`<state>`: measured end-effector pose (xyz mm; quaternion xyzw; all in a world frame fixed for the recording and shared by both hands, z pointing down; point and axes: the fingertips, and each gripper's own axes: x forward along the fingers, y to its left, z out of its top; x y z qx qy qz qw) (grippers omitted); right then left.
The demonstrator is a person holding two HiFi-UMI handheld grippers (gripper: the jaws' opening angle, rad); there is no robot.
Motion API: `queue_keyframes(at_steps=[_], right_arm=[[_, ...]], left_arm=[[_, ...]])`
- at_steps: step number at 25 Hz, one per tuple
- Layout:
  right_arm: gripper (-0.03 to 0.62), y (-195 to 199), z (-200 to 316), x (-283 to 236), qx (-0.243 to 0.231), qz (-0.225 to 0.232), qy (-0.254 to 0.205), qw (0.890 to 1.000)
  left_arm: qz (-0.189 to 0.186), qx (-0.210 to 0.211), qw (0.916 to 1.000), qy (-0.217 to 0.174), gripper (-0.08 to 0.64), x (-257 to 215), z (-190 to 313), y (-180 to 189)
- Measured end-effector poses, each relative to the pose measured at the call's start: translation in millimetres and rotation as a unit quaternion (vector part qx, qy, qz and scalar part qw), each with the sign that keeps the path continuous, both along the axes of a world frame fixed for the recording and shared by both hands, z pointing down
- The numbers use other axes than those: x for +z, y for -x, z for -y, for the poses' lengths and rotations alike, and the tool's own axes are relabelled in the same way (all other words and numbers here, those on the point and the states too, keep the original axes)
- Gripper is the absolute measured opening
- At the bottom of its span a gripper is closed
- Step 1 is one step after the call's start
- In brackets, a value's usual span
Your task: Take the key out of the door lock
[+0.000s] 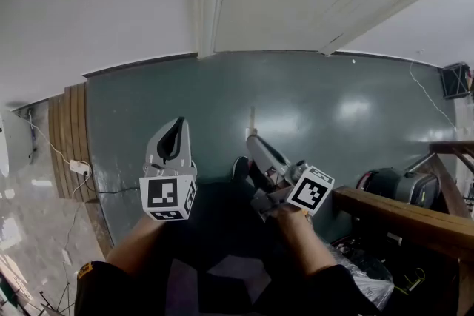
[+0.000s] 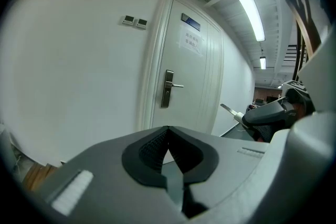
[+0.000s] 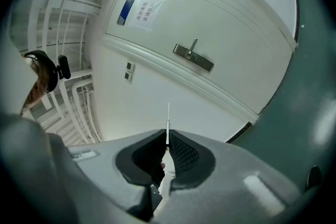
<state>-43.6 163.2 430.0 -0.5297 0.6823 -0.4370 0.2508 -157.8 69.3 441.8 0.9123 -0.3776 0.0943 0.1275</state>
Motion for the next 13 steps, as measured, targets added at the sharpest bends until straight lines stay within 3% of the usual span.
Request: queue_keyframes(at_steps=[13], right_arm=[[0.012,-19.3,-1.9,-5.6,0.005,0.0,-0.011,1.0]], left_arm=[[0.002,0.003,1.0,-0.005,0.018,-1.2,-4.4,-17.1]])
